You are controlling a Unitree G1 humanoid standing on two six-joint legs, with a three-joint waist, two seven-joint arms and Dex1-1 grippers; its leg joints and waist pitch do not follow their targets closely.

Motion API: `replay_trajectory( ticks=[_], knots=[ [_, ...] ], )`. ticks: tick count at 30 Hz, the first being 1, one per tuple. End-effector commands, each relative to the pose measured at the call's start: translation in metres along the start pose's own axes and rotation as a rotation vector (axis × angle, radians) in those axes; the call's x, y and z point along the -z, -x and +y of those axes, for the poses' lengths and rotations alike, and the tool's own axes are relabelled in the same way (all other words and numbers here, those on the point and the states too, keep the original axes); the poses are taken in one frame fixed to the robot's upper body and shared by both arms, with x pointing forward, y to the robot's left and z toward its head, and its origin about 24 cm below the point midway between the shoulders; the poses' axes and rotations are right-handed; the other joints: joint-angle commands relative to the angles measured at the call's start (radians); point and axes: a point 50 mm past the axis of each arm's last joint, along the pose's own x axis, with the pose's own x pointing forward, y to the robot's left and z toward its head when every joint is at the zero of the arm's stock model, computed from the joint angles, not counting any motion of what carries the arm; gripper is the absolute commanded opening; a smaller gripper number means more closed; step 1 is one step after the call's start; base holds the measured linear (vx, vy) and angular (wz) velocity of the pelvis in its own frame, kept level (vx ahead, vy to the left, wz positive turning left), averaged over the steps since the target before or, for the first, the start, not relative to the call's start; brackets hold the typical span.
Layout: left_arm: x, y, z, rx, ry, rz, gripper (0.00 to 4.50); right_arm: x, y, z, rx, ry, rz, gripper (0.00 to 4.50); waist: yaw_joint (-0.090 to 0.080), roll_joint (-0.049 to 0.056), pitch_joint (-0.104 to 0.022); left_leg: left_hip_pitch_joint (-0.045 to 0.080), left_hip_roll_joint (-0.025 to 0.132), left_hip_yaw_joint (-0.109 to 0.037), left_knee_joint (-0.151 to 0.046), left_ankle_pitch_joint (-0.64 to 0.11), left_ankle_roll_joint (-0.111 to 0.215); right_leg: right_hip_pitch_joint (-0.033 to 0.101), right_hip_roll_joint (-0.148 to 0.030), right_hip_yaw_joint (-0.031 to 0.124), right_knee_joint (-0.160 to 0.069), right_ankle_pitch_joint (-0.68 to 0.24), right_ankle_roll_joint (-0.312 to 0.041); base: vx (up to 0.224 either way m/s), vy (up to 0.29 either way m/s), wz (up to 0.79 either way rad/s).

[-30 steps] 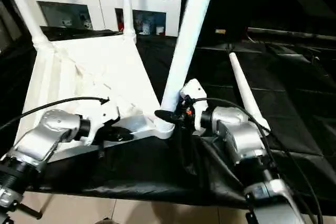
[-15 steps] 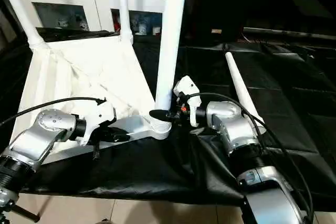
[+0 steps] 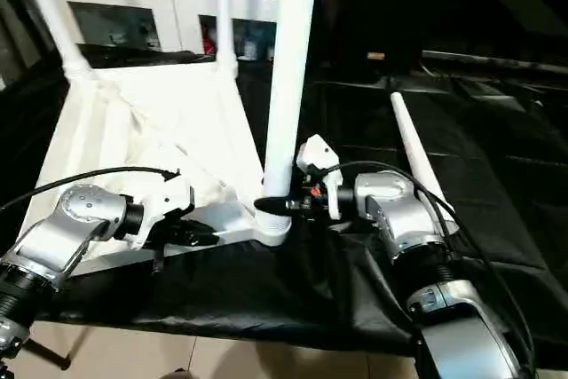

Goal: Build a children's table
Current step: Insert table leg to table base

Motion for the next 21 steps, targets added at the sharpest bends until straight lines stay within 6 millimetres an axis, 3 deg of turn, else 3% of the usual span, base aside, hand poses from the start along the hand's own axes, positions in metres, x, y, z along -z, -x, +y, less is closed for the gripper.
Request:
replay_trajectory(
  ticks=[1,6,8,9,12,15,16,17,21],
  knots=[
    [-0.033,-0.003,0.002,0.036,-0.129,-0.102,0.0,0.047,-0.007,0.011,-0.002,-0.146,0.173,1.87,-0.003,0.009,-0.06,0.016,0.028,-0.008,-0.079,-0.305,-0.012,0.039,-0.069,0.049,-0.09,-0.27,-0.194,0.0,0.0,0.0],
    [-0.033,-0.003,0.016,-0.095,-0.084,-0.098,0.0,0.05,-0.009,-0.002,0.212,-0.167,0.19,1.87,-0.01,0.006,-0.048,0.027,0.025,-0.015,-0.086,-0.403,-0.04,0.028,-0.075,0.047,-0.11,-0.465,-0.147,0.0,0.0,0.0],
    [-0.036,-0.005,0.019,-0.132,-0.056,-0.117,0.0,0.053,-0.01,-0.007,0.297,-0.182,0.202,1.87,-0.02,0.005,-0.041,0.033,0.023,-0.024,-0.088,-0.46,-0.051,0.025,-0.081,0.04,-0.127,-0.609,-0.095,0.0,0.0,0.0],
    [-0.036,-0.005,0.02,-0.134,-0.055,-0.118,0.0,0.053,-0.01,-0.007,0.302,-0.182,0.203,1.87,-0.023,0.005,-0.042,0.035,0.023,-0.026,-0.088,-0.473,-0.051,0.024,-0.082,0.038,-0.131,-0.629,-0.084,0.0,0.0,0.0],
    [-0.045,-0.012,0.026,-0.201,0.003,-0.136,0.0,0.057,-0.017,-0.011,0.43,-0.229,0.217,1.87,-0.034,0.008,-0.046,0.029,0.025,-0.031,-0.096,-0.472,-0.054,0.03,-0.08,0.034,-0.128,-0.586,-0.089,0.0,0.0,0.0],
    [-0.05,-0.023,0.038,-0.333,0.068,-0.114,0.0,0.063,-0.027,-0.013,0.551,-0.308,0.249,1.86,-0.048,0.009,-0.049,0.032,0.024,-0.031,-0.096,-0.483,-0.058,0.031,-0.077,0.033,-0.126,-0.526,-0.109,0.0,0.0,0.0],
    [-0.052,-0.029,0.044,-0.401,0.119,-0.101,0.0,0.068,-0.031,-0.015,0.633,-0.362,0.274,1.86,-0.054,0.014,-0.047,0.031,0.022,-0.029,-0.096,-0.478,-0.06,0.028,-0.075,0.034,-0.124,-0.504,-0.12,0.0,0.0,0.0],
    [-0.053,-0.032,0.045,-0.421,0.138,-0.096,0.0,0.071,-0.033,-0.015,0.665,-0.39,0.283,1.86,-0.054,0.012,-0.047,0.04,0.02,-0.029,-0.095,-0.498,-0.064,0.024,-0.073,0.031,-0.13,-0.519,-0.116,0.0,0.0,0.0],
    [-0.057,-0.048,0.046,-0.484,0.196,-0.067,0.0,0.077,-0.049,-0.01,0.77,-0.505,0.292,1.86,-0.053,0.012,-0.048,0.044,0.016,-0.028,-0.092,-0.51,-0.051,0.019,-0.077,0.033,-0.139,-0.531,-0.109,0.0,0.0,0.0]
  ],
)
